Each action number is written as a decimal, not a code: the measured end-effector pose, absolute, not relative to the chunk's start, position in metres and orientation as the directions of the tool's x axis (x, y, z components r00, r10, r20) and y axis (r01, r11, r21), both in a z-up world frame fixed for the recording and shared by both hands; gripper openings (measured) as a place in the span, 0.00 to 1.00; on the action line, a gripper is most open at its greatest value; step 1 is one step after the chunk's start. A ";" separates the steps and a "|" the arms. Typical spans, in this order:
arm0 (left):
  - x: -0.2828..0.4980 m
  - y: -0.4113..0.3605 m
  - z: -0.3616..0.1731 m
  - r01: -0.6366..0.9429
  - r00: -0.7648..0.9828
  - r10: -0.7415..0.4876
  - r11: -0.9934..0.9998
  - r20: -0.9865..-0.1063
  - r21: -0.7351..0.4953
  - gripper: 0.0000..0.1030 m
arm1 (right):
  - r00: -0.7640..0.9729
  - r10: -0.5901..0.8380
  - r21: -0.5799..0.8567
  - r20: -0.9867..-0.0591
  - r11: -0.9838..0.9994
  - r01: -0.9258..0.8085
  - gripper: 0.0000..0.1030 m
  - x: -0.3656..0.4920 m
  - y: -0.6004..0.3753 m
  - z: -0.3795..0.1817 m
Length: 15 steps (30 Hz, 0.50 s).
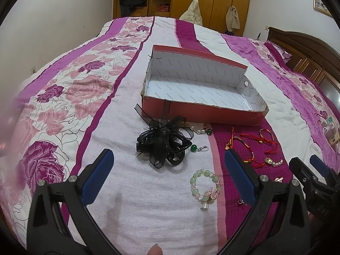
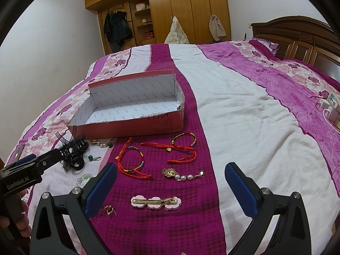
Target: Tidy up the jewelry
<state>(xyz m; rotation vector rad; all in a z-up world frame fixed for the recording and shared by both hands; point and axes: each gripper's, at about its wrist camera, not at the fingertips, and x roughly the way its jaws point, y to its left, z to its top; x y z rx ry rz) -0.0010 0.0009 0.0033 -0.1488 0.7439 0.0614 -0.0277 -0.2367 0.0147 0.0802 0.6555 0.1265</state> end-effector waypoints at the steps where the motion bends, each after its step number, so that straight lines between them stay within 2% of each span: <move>1: -0.001 0.001 0.004 -0.108 0.735 0.003 0.988 -0.678 -0.113 0.94 | 0.785 0.143 0.114 -0.602 0.989 -0.092 1.00 -0.028 -0.237 0.015; 15: -0.001 0.002 0.004 -0.110 0.734 0.003 0.987 -0.679 -0.116 0.94 | 0.785 0.142 0.113 -0.603 0.989 -0.092 1.00 -0.027 -0.236 0.015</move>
